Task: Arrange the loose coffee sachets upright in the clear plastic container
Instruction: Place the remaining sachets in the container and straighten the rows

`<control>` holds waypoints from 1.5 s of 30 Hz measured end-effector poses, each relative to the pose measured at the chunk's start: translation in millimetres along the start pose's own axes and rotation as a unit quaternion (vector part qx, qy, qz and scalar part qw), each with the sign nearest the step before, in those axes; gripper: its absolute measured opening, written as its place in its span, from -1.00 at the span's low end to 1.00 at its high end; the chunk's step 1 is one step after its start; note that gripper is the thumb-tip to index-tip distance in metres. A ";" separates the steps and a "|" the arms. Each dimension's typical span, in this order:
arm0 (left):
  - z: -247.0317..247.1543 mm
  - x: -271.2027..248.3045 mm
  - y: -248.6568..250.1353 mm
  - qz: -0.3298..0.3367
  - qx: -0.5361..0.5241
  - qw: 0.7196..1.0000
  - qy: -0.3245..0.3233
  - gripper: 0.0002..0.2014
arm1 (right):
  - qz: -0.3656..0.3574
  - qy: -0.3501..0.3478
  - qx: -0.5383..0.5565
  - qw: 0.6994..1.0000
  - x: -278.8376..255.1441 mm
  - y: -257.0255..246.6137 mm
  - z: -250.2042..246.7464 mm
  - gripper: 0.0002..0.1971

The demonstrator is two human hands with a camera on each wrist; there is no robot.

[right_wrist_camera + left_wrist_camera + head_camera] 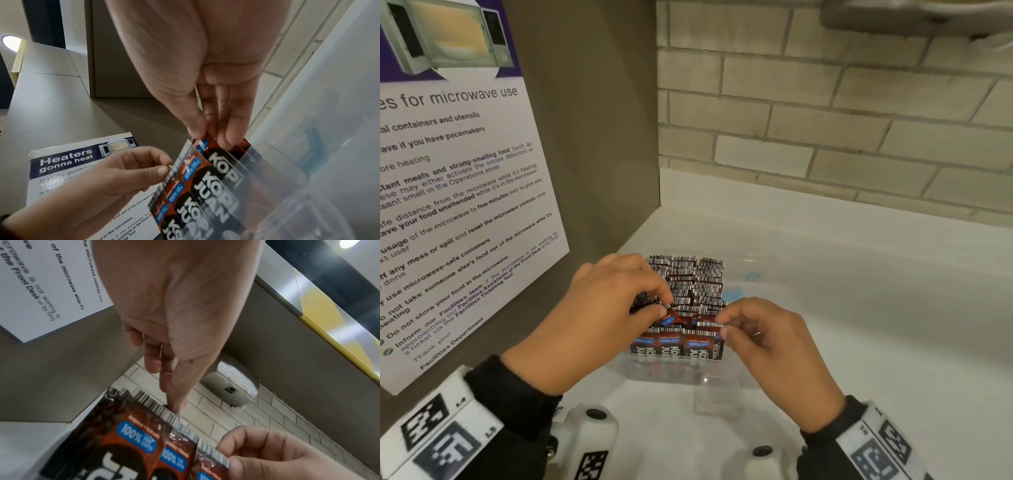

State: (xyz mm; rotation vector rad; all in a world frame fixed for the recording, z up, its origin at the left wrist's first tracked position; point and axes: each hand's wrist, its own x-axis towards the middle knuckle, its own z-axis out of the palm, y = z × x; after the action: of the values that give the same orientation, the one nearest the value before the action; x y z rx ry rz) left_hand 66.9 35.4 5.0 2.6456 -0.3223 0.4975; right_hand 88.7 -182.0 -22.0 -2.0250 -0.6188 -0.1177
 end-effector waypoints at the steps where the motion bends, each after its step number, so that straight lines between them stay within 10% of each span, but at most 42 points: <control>1: 0.1 1.0 -0.3 0.005 0.004 1.000 -0.004 -0.82 | -0.002 0.000 0.000 1.000 0.2 1.2 0.6 -0.79; 22: 8.8 28.2 22.0 0.209 0.138 0.967 -0.051 -0.94 | 0.004 0.013 0.006 1.000 0.2 -1.4 7.0 -0.80; 31: 4.2 11.9 5.5 0.051 -0.124 0.991 0.022 -0.68 | 0.109 0.115 0.177 0.971 3.0 0.6 -6.2 -0.88; 36: 13.2 -3.4 -3.6 -0.150 -0.390 0.903 0.098 -0.48 | 0.326 0.106 0.449 0.825 24.2 -0.1 -8.7 -0.93; 45: 36.3 0.3 2.6 -0.290 -0.588 0.754 0.036 -0.18 | 0.395 -0.075 0.430 0.808 48.6 1.3 21.2 -0.41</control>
State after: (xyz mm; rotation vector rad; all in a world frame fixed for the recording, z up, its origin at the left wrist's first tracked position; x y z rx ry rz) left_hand 77.0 16.7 -24.6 1.3413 0.1980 0.0855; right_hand 127.8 -146.4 -17.9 -1.2385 0.1437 0.7112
